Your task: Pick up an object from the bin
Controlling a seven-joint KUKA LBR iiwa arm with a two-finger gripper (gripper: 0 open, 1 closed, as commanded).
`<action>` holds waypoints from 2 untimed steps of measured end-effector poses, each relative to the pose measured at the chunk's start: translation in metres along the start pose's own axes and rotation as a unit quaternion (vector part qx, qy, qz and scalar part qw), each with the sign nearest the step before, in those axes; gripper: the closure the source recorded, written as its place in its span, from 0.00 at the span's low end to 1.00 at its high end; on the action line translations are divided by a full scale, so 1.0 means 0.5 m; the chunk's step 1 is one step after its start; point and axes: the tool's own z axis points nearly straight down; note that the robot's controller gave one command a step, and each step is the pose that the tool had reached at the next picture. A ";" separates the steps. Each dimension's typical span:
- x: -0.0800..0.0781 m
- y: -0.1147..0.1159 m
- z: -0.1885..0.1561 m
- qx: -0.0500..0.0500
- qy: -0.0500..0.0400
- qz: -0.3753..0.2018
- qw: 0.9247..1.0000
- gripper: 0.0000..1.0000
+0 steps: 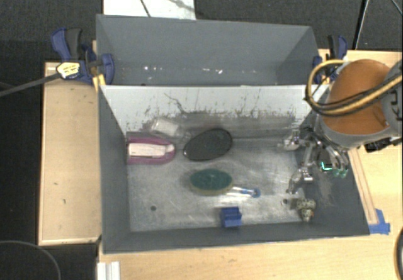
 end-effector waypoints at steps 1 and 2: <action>0.021 0.247 0.110 0.000 -0.007 -0.048 0.999 0.00; 0.113 0.338 0.052 -0.001 -0.003 -0.025 1.000 0.00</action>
Offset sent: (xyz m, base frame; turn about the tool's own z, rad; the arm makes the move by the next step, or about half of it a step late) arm -0.0124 0.1203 -0.0571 -0.0905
